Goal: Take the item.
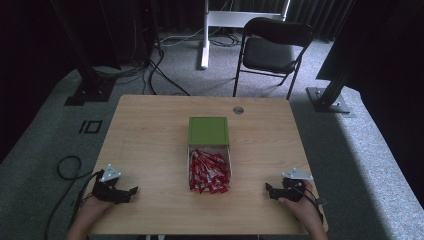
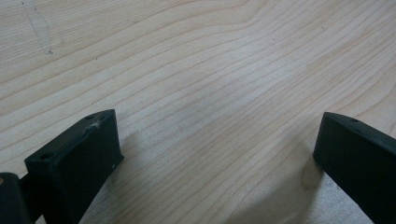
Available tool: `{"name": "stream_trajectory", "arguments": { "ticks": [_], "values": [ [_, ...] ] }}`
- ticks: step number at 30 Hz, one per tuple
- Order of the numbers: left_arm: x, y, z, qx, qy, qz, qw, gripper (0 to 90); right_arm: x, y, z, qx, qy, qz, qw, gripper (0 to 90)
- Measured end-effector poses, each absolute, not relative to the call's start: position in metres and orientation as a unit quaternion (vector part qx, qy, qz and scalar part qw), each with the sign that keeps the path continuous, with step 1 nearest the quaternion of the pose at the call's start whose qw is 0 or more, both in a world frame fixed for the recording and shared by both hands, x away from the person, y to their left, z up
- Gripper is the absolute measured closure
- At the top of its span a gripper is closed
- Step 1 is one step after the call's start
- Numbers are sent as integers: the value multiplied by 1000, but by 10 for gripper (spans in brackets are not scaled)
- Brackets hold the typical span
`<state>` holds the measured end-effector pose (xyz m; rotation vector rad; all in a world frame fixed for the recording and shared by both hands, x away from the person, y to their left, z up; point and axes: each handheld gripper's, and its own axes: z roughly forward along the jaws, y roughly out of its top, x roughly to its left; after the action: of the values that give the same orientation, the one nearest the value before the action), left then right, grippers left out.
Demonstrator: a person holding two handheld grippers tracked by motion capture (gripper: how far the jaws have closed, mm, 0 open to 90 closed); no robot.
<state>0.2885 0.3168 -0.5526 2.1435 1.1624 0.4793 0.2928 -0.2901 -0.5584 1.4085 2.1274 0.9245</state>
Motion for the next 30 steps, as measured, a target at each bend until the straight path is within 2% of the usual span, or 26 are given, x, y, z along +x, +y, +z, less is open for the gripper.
{"name": "stream_trajectory", "arguments": {
  "ticks": [30],
  "values": [
    [289,316,-553,817,442,184,321,14,290,-290,-558,503,770,331,211,116]
  ]
}}
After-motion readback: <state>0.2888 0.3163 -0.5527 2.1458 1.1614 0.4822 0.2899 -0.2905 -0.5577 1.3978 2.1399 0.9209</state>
